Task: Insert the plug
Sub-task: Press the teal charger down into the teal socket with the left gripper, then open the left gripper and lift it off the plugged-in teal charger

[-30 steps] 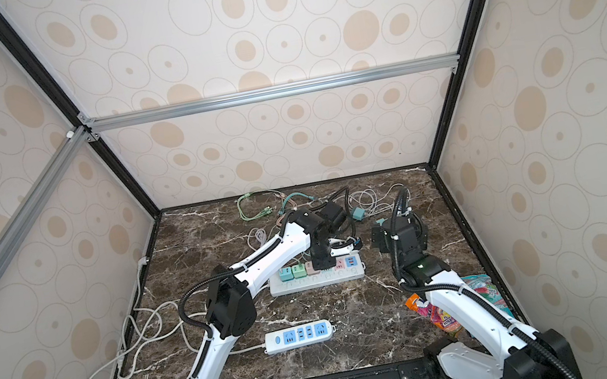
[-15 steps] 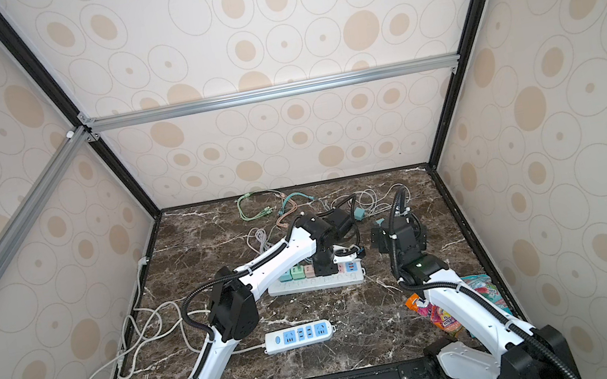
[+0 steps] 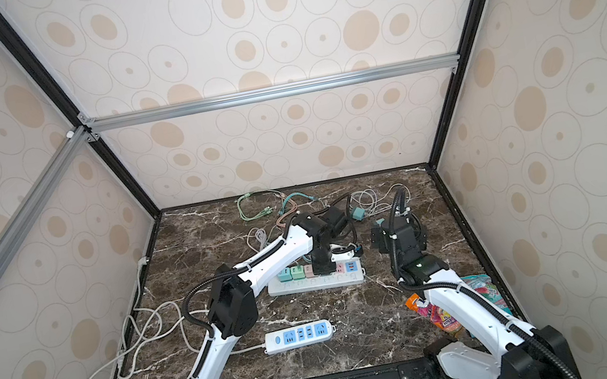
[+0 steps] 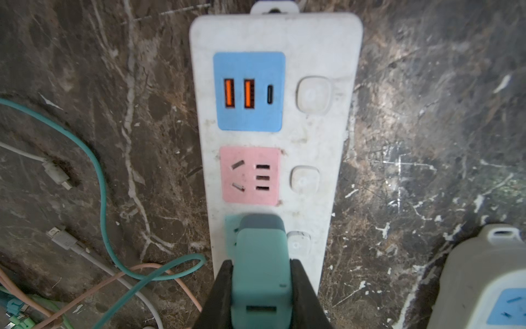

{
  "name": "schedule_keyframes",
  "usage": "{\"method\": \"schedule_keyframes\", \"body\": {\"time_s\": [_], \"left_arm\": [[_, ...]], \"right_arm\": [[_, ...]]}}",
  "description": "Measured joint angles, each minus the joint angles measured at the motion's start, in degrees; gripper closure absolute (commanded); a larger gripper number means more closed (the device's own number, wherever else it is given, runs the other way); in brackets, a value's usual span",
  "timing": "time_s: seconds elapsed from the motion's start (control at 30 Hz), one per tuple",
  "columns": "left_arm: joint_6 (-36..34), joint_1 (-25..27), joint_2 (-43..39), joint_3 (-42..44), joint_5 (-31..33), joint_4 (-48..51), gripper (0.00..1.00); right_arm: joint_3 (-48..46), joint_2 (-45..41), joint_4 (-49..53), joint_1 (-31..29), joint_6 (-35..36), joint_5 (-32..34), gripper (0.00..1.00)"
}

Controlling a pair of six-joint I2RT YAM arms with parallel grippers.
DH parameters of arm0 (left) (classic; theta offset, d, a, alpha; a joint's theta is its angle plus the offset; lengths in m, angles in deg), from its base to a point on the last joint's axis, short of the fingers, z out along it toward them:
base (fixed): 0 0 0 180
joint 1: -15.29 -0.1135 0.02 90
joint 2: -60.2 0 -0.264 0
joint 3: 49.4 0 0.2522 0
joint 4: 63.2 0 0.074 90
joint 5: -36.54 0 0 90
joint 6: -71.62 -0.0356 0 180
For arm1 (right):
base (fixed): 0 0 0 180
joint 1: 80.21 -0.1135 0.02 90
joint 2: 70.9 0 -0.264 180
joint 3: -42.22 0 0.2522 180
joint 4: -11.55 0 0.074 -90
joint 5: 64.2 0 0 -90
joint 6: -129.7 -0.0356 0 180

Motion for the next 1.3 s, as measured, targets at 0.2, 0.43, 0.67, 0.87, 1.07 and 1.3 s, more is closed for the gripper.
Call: {"method": "schedule_keyframes", "body": {"time_s": [0.2, 0.43, 0.67, 0.87, 1.07, 1.3], "left_arm": [[-0.2, -0.8, -0.2, 0.5, -2.0, -0.7, 1.00], [-0.3, -0.8, -0.9, 1.8, -2.1, -1.8, 0.96], [-1.4, -0.9, 0.0, -0.4, -1.9, -2.2, 0.41], [-2.0, -1.9, -0.6, -3.9, -4.8, -5.0, 0.19], [-1.2, -3.0, -11.0, 4.4, -11.0, -12.8, 0.02], [8.5, -5.5, -32.4, 29.5, -13.6, -34.7, 0.02]], "right_arm": [[0.0, 0.1, 0.0, 0.0, 0.0, 0.0, 0.00], [0.0, 0.1, 0.0, 0.0, 0.0, 0.0, 0.00], [0.0, 0.0, 0.2, 0.0, 0.0, -0.5, 0.00], [0.0, -0.8, 1.8, 0.0, -0.5, -1.7, 0.00], [-0.1, -1.3, 3.0, 0.0, -1.7, -3.6, 0.00], [0.0, 2.9, 5.1, 0.0, -5.8, -8.5, 0.00]]}}
